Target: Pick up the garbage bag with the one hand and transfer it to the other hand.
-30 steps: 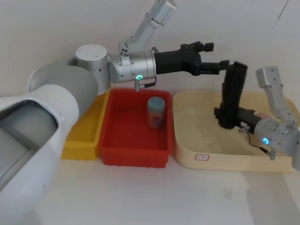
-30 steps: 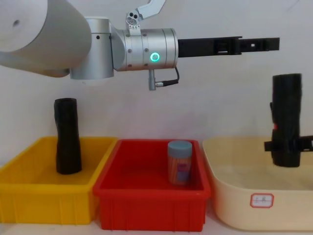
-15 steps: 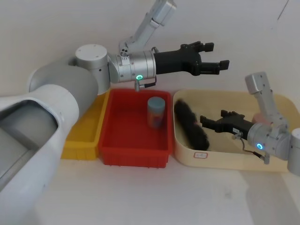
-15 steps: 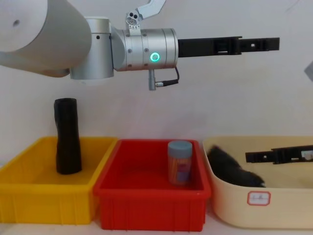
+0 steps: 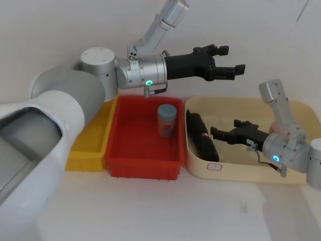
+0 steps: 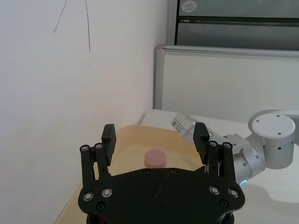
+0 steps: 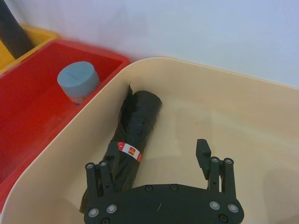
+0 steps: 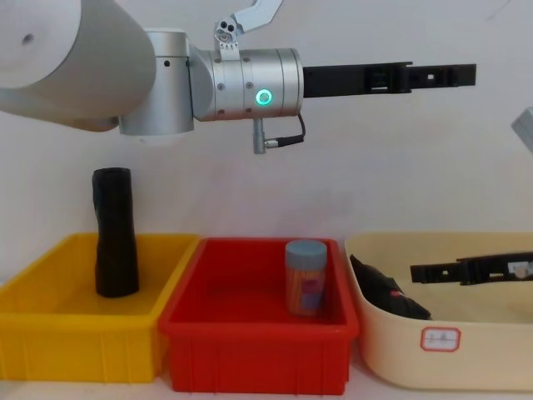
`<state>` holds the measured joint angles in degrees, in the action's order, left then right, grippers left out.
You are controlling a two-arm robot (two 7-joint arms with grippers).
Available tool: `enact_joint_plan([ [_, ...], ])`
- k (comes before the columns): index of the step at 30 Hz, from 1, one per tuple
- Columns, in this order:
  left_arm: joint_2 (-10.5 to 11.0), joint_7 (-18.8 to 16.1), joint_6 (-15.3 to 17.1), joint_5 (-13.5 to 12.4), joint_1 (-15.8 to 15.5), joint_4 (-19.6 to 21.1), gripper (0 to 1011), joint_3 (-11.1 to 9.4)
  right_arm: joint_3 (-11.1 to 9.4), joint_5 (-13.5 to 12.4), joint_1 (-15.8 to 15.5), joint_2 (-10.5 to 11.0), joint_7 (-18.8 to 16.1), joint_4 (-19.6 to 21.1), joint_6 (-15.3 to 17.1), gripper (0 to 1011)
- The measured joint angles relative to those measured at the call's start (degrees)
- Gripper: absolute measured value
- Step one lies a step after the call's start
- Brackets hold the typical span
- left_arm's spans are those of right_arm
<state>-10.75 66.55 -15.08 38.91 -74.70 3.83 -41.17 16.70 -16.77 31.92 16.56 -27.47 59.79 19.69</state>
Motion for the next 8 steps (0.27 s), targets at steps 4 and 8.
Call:
enact_joint_plan([
  [4,0.0,0.0,0.0,0.0,0.0,0.0,1002,0.0,0.09,0.02,0.02,0.02,-0.15,-0.13,-0.11,999],
  [8,0.0,0.0,0.0,0.0,0.0,0.0,1001,0.0,0.17,0.04,0.03,0.02,-0.25,-0.2,-0.16,1000],
])
